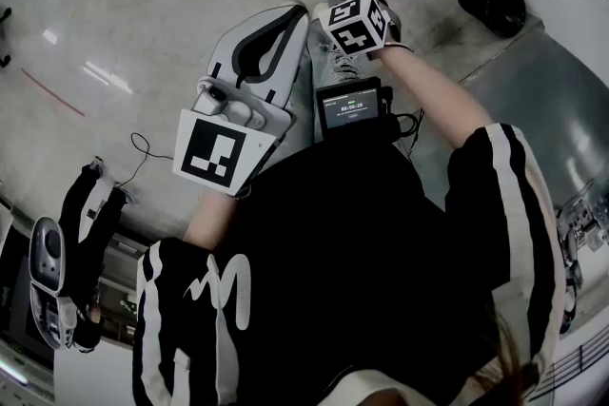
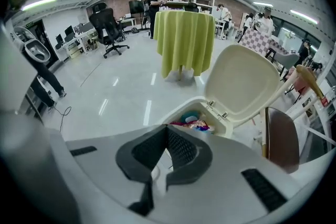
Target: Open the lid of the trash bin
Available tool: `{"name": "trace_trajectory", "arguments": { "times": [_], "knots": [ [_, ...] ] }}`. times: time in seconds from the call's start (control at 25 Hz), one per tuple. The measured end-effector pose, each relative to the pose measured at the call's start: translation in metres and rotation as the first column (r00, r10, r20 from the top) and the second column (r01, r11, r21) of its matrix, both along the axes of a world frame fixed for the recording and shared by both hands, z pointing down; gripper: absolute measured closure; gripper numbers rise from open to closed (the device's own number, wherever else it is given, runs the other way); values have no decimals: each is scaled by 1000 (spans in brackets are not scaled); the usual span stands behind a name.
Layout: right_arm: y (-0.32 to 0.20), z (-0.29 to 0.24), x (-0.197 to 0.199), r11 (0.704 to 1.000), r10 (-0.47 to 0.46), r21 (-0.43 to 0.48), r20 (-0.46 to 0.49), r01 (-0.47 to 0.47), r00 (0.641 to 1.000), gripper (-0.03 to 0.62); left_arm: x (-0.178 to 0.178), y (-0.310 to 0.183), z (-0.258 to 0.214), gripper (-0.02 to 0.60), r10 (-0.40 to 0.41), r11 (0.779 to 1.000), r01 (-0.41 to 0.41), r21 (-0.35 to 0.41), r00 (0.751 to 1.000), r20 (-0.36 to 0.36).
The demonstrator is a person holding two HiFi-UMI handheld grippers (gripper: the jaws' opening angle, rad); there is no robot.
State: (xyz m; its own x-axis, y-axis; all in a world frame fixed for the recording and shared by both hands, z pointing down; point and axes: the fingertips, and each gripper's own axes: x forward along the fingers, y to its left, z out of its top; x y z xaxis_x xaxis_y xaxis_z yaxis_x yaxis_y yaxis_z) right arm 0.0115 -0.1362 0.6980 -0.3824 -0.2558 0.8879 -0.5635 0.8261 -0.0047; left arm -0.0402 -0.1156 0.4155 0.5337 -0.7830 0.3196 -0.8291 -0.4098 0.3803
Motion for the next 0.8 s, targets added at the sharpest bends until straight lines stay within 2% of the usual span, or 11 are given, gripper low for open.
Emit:
{"name": "trace_trajectory", "arguments": {
  "times": [0.4, 0.8],
  "knots": [
    [-7, -34, 0, 999, 10, 34, 38, -11, 999, 591, -2, -5, -15, 574, -8, 1000, 8, 20, 1000, -29],
    [-21, -68, 10, 995, 49, 85, 86, -56, 995, 591, 0, -7, -25, 574, 17, 999, -17, 42, 1000, 15]
  ]
}}
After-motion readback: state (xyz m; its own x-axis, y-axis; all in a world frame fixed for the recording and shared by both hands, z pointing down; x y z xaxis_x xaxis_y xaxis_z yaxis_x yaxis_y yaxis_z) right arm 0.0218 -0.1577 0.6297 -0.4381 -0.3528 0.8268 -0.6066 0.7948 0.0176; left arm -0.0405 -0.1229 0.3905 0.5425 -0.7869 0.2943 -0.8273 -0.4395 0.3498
